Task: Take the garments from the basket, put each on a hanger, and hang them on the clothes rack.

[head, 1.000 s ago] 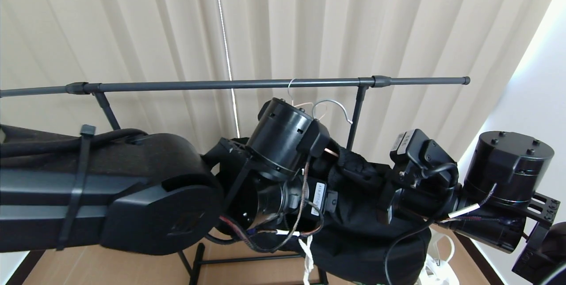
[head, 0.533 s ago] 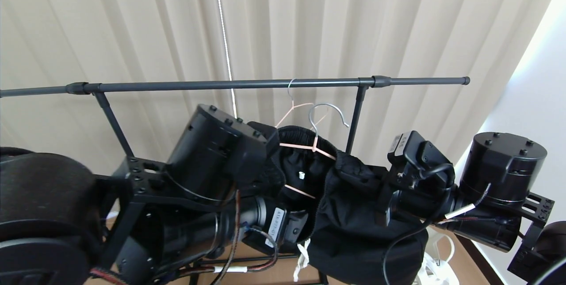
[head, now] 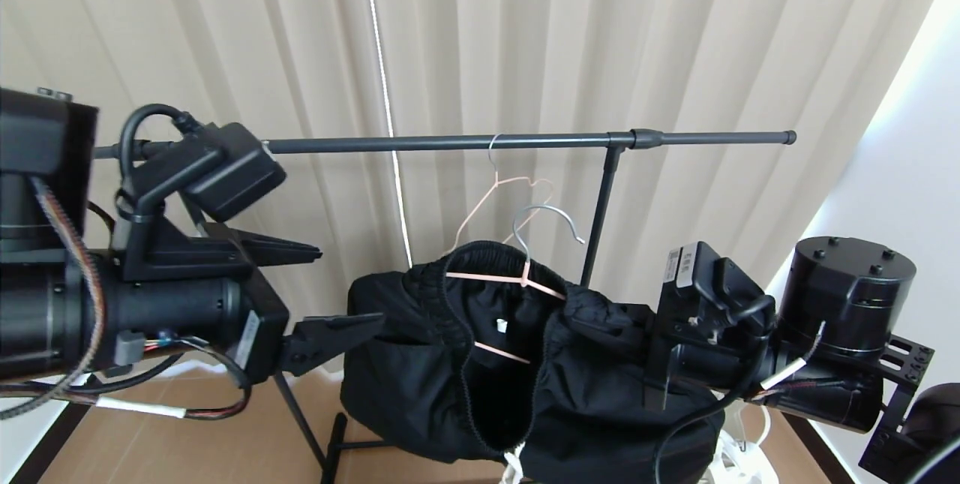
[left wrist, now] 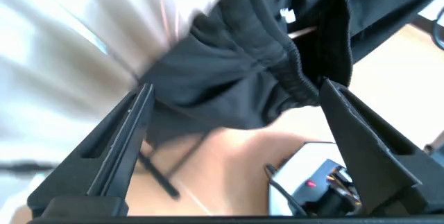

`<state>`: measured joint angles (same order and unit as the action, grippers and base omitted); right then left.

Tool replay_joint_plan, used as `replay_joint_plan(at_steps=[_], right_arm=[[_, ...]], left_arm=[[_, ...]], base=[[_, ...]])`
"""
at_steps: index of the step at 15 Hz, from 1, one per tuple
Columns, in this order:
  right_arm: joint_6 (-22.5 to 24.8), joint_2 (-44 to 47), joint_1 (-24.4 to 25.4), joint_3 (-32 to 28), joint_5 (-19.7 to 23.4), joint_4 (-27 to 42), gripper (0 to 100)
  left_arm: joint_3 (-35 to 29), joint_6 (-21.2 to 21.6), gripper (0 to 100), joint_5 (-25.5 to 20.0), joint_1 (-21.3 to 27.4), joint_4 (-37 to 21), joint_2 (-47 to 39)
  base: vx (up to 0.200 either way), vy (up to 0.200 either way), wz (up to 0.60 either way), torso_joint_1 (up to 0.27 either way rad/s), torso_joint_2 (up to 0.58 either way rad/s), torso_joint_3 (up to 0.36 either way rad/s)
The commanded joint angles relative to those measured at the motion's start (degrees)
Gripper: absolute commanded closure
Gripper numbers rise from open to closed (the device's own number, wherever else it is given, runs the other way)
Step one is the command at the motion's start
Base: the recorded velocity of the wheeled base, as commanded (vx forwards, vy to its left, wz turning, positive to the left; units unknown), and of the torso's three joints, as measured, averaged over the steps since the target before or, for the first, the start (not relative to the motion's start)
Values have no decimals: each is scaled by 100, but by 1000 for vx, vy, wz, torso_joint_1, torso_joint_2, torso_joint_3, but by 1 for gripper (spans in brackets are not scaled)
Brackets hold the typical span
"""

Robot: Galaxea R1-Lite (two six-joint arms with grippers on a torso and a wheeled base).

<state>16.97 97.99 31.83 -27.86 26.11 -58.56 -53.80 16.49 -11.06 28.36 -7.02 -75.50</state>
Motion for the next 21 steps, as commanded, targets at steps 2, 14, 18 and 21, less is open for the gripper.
replay_joint_plan(at_steps=[2,14,18,21], right_arm=[[-1,71,16,246,157,-366,100],[-71,1,174,413,210,-648,100],[-71,-25,236,421,377,-656,100],[-89,1,245,500,395,-929,100]], left_arm=[[-70,812,0,-1056,-735,-133,-18],[-729,4002,0,-1276,-23,-159,-1916],[-737,3712,0,-1346,-41,-71,-2048],[-746,3422,0,-1346,-49,157,-2153]], base=[[0,0,0,0,0,0],[0,0,0,0,0,0],[0,0,0,0,0,0],[0,0,0,0,0,0]])
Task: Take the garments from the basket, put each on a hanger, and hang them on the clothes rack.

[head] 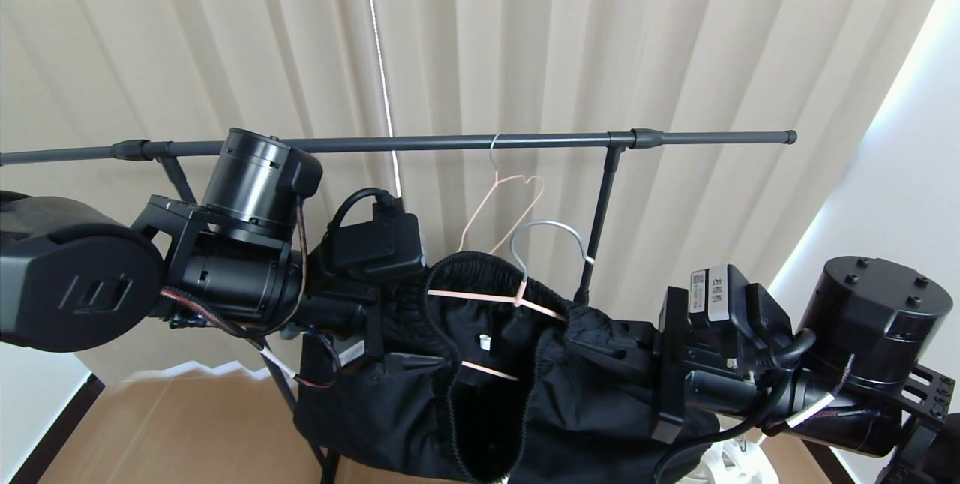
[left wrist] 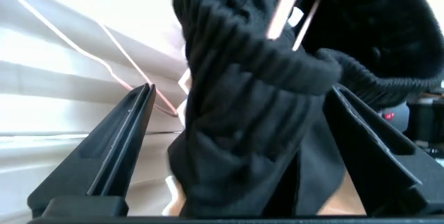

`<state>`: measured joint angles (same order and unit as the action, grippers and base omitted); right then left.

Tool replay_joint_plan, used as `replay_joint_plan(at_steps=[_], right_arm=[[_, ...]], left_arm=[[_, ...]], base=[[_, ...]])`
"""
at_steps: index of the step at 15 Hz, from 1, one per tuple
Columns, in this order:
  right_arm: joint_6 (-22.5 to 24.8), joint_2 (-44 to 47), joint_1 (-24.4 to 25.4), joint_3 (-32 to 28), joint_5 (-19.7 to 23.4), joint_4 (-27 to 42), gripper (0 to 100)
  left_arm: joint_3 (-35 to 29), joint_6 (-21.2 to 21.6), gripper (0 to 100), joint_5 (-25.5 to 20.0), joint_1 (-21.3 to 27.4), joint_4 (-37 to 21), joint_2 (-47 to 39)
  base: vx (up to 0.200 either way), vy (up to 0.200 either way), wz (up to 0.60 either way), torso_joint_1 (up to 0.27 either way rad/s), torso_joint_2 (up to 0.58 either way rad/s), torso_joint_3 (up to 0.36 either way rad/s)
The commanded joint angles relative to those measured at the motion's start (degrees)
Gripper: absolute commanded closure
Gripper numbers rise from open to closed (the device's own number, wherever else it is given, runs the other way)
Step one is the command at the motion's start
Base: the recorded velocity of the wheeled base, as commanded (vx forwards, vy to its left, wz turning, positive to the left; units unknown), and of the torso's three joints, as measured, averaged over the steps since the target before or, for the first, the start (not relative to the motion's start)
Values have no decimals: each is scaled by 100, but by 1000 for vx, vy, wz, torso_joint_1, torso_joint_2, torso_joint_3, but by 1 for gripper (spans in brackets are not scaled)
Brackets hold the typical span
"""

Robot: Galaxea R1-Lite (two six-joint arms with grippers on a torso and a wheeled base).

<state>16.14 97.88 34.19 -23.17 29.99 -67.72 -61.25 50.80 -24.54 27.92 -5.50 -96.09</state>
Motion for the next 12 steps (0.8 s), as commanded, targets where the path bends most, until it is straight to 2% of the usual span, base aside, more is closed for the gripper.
replay_joint_plan(at_steps=[1,4,6,8,11,12], right_arm=[[3,12,8,32,16,-57,100],[3,3,8,50,262,-66,100],[3,-14,-1,32,306,-66,100],[3,-6,-1,41,394,-75,100],[3,-23,-9,32,455,-75,100],[3,-14,-9,32,455,-75,100]], left_arm=[[-1,-114,0,2,-14,75,-95],[-45,-351,0,-16,-32,102,-68],[-45,-466,0,-235,-41,102,-59],[-37,-659,0,-253,-41,102,-51],[16,-703,0,-306,-129,93,-33],[51,-703,100,-315,-155,102,-33]], base=[[0,0,0,0,0,0],[0,0,0,0,0,0],[0,0,0,0,0,0],[0,0,0,0,0,0],[0,0,0,0,0,0],[0,0,0,0,0,0]])
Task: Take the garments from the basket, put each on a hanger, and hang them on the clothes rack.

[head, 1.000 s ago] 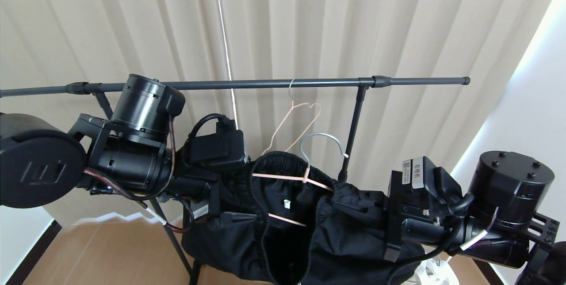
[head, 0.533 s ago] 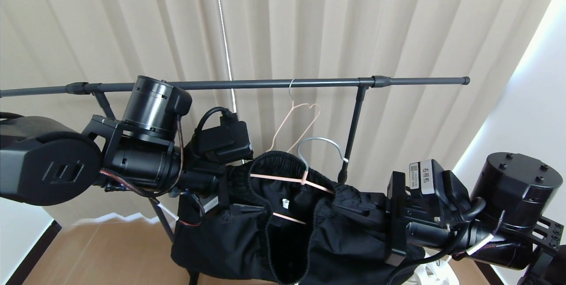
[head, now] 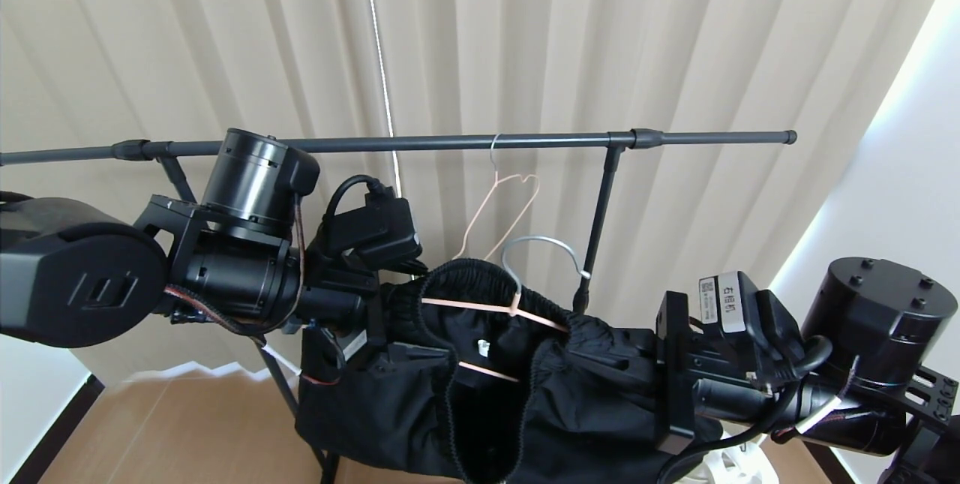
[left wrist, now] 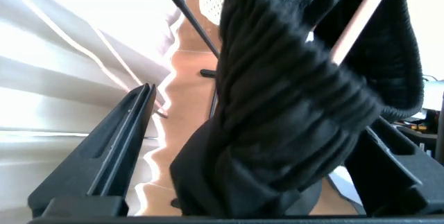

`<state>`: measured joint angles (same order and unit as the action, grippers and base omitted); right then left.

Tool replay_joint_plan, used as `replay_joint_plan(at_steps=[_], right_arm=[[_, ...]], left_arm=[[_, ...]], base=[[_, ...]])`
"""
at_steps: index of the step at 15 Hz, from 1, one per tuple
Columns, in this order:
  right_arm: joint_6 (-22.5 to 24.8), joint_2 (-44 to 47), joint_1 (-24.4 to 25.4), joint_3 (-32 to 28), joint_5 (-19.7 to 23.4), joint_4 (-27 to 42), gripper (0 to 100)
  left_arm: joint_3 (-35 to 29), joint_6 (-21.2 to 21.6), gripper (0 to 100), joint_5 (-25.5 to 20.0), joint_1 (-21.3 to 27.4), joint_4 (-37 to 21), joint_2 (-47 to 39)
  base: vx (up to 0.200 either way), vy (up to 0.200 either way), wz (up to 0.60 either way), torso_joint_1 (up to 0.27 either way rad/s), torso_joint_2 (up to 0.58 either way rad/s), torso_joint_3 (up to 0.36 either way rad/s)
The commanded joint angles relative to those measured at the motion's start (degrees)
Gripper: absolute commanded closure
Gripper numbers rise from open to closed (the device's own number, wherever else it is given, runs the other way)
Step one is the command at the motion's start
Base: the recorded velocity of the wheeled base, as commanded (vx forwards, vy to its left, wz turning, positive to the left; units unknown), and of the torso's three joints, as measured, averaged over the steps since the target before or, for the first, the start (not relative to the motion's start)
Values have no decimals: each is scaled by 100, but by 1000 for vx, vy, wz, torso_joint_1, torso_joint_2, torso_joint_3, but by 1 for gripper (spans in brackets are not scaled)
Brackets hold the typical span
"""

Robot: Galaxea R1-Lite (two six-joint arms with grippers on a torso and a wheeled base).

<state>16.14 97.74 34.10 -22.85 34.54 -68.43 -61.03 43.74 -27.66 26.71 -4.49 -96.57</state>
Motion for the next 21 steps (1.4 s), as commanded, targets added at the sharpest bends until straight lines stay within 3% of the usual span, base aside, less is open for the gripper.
replay_joint_plan(at_steps=[1,8,13,14,19,21], right_arm=[[3,-1,0,-1,1,-4,100],[-6,-19,9,-62,-52,13,100],[-164,-10,0,-97,-52,5,100],[-164,-10,-26,-97,-52,-4,0],[-225,-36,-474,-132,1,-347,0],[-595,-45,-676,-194,9,-751,0]], left_arm=[[65,-6,100,-3,-43,-8,25],[293,-23,100,-11,-43,0,315],[284,-436,100,-3,-87,132,306],[311,-577,100,-3,-96,352,297],[539,-876,100,24,-280,783,429],[592,-894,100,15,-456,791,543]], base=[[0,0,0,0,0,0],[0,0,0,0,0,0],[0,0,0,0,0,0],[0,0,0,0,0,0],[0,0,0,0,0,0],[0,0,0,0,0,0]])
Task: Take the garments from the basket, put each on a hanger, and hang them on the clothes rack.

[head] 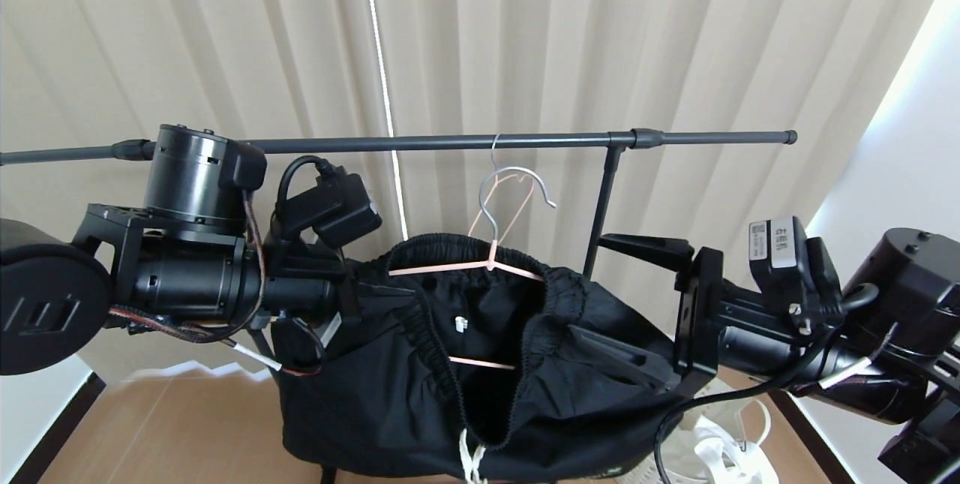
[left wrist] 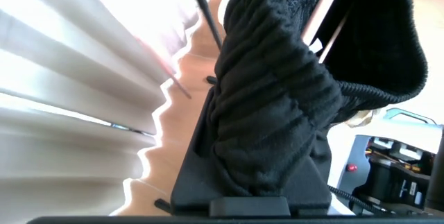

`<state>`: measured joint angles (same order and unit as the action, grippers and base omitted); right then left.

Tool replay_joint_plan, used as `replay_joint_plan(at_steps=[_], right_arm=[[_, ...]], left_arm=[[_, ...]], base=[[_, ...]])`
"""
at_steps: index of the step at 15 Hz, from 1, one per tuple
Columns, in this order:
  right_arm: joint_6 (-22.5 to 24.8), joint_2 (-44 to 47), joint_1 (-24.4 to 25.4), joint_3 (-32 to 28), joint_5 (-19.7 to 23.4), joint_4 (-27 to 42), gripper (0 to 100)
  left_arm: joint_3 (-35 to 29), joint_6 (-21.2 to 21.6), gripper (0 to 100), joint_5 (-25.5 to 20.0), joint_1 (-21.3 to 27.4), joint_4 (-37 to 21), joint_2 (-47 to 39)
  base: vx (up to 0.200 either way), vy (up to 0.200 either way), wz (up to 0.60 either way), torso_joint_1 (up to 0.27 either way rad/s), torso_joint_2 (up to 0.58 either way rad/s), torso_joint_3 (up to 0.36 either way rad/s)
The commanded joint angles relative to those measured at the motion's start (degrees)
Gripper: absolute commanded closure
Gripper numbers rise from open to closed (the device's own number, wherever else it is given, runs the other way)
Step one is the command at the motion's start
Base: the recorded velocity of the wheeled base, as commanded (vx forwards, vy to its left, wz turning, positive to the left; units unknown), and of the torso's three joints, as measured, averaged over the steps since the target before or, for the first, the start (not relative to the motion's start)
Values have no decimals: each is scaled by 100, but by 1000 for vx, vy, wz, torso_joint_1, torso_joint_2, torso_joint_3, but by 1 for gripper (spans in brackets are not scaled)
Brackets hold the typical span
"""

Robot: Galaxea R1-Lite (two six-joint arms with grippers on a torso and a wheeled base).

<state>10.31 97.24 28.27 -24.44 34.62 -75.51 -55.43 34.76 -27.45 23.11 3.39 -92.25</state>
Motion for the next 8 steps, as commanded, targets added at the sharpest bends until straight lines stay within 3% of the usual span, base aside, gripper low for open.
replay_joint_plan(at_steps=[1,3,8], right_arm=[[-319,-21,-269,-61,10,-236,0],[-645,-13,-603,-175,238,-386,0],[-697,207,-788,-131,563,-342,0]], left_arm=[[94,-74,100,-14,-237,13,198],[296,-347,100,-23,-430,232,462],[683,-645,100,-14,-677,725,875]], base=[[0,0,0,0,0,0],[0,0,0,0,0,0],[0,0,0,0,0,0]])
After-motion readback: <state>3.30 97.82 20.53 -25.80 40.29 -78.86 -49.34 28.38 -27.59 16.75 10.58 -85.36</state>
